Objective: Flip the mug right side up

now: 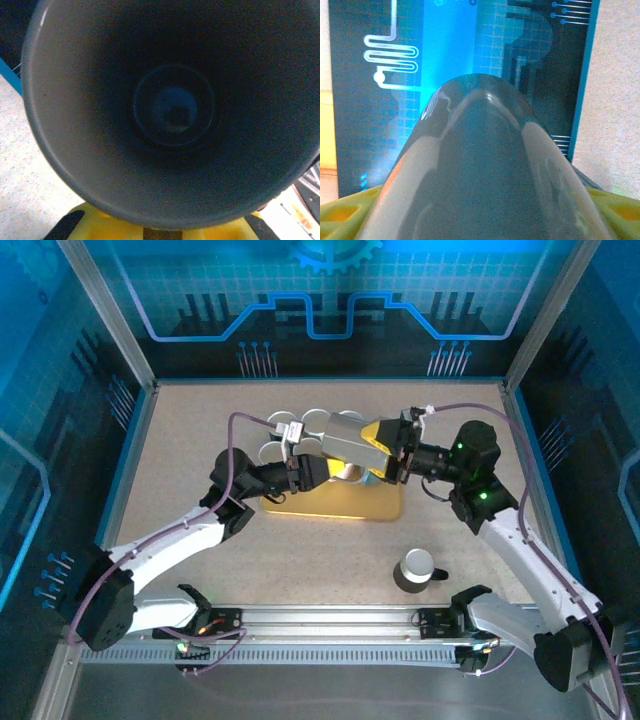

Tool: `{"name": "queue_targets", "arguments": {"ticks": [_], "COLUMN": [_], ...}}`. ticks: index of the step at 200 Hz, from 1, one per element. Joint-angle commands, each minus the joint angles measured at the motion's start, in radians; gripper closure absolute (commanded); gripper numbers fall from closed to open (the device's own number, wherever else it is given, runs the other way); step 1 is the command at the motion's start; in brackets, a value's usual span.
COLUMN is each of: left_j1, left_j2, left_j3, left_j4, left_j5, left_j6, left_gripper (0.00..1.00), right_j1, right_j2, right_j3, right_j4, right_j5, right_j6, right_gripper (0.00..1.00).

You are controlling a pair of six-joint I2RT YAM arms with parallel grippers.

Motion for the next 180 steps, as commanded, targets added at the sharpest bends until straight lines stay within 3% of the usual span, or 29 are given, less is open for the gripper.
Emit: {"name": "queue_targets", "arguments": {"ticks": [1,41,80,106,125,144,180], "left_j1": [0.003,-0.043,-0.191,-0.232,-0.269,-0.315,-0.367], "left_j2": [-0.120,-0.224,-0.117,0.003,0.115,0.236,0.440], "left_j3": [0.028,0.140,0.362,0.466,0.556,0.649,0.807], "left_j4": [-0.089,-0.620,-1.088,-1.207,-1.280,-1.343,-1.417], "left_j5": [-0.028,-0.133,-0.360,-0.431,-0.487,-0.565,-0.688], "left_j6": [0.155,0.493,0.799,0.848,0.894,0.937,0.984], "left_gripper": [1.00,1.00,1.00,1.00,1.00,1.00,1.00], "right_j1": [-0.009,-0.102,-0.204,-0.205,-0.199,-0.197,-0.196], "right_j2": [-0.080,-0.145,-0.152,-0.212,-0.242,-0.254,-0.302], "right_j3": [0.087,0.193,0.306,0.363,0.395,0.392,0.308], "right_j4": [-0.251,-0.696,-0.993,-1.087,-1.123,-1.122,-1.057], "right_j5": [0.101,0.369,0.574,0.822,0.925,0.944,0.863], "right_j6": [-0.258,-0.521,-0.715,-0.799,-0.825,-0.822,-0.799], "right_gripper": [0.00,0.00,0.00,0.00,0.00,0.00,0.00]}}
